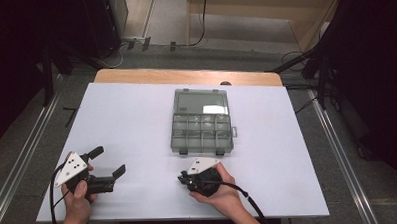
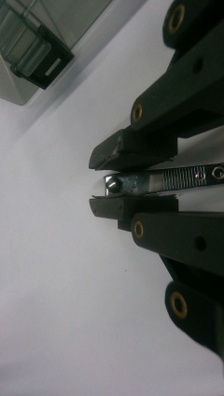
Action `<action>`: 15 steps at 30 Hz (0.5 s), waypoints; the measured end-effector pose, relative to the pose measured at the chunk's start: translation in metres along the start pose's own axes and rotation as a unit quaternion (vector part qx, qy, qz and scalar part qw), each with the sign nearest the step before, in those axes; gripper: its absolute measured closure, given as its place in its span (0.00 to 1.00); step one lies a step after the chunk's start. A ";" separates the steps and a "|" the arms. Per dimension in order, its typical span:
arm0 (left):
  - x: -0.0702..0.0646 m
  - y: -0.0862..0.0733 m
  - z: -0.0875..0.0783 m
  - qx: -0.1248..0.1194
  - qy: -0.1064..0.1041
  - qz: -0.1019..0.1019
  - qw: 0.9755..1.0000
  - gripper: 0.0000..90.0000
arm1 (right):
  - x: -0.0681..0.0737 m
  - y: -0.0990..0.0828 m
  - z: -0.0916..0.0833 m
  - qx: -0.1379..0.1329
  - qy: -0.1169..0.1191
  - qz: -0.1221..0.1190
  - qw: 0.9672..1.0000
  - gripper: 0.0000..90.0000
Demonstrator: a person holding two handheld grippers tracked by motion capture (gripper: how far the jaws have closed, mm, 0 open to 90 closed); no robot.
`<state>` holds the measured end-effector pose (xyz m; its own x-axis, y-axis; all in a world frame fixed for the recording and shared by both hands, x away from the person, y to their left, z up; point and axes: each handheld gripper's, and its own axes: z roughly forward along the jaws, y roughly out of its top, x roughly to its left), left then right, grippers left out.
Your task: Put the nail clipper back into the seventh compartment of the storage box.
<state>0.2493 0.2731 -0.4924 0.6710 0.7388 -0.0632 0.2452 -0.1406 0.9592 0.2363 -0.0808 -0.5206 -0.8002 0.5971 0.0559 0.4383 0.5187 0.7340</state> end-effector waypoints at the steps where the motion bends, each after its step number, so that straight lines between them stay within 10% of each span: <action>1: 0.000 0.000 0.000 0.001 0.000 0.000 1.000 0.00 | 0.000 0.000 0.000 -0.001 0.001 0.000 1.000 0.90; 15: 0.000 0.000 0.001 0.001 -0.001 0.000 1.000 0.00 | -0.004 0.000 -0.003 -0.011 0.014 0.018 1.000 0.91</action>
<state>0.2496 0.2726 -0.4926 0.6719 0.7379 -0.0640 0.2471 -0.1418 0.9586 0.2378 -0.0848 -0.5193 -0.7951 0.5978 0.1020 0.4585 0.4825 0.7463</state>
